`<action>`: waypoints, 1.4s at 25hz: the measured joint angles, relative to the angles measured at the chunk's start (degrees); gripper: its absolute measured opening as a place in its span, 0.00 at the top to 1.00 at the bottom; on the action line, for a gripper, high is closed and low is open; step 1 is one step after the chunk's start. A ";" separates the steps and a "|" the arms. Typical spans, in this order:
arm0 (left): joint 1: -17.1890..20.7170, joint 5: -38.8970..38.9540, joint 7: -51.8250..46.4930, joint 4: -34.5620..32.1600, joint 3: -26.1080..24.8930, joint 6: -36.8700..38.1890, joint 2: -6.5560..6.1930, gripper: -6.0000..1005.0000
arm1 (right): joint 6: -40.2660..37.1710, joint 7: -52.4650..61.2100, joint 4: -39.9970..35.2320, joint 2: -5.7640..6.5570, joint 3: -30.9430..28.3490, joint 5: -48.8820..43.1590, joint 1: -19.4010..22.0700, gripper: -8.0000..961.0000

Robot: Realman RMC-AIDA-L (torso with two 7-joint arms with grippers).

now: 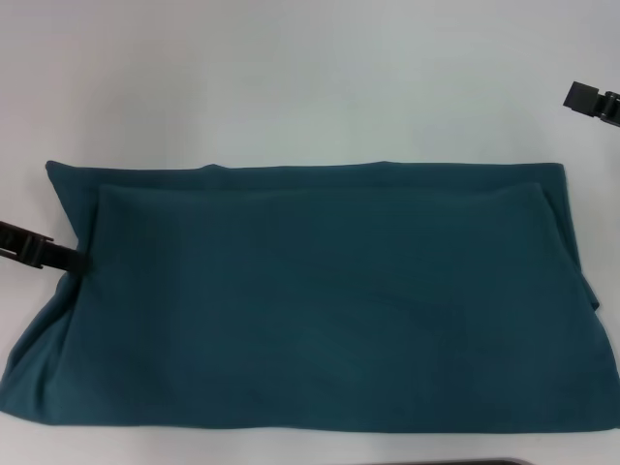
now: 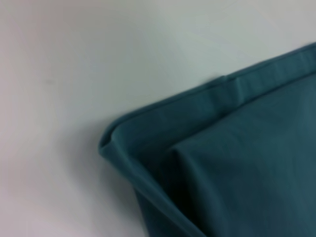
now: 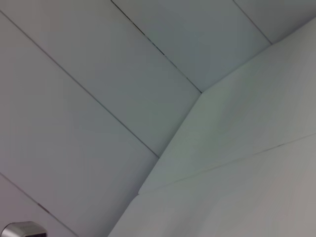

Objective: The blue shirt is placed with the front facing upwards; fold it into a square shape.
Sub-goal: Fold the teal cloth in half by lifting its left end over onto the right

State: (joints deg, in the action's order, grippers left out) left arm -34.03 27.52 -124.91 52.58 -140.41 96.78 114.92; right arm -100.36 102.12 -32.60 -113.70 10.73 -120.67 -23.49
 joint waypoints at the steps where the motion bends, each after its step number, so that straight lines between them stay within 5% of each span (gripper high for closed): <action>1: -0.09 0.00 -0.02 -0.12 0.11 0.13 0.03 0.93 | 0.00 0.00 0.00 0.04 0.01 0.00 -0.03 0.14; 6: -0.56 -0.01 -0.02 -1.58 0.49 0.17 0.14 0.86 | -0.01 0.00 -0.31 0.07 0.06 0.00 -0.07 0.15; 15: -0.68 0.02 -0.12 -1.70 0.43 -0.19 0.70 0.42 | -0.02 -0.01 -0.32 0.07 0.11 0.00 -0.06 0.19; 35: -1.23 -0.47 -4.85 -1.33 0.35 -1.03 1.14 0.36 | -0.45 0.66 -0.37 0.82 0.17 0.00 -0.16 0.19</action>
State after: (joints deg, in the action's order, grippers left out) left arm -35.26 27.05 -129.76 51.26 -140.06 95.76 116.06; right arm -100.81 102.78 -32.97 -112.88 10.90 -120.68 -23.64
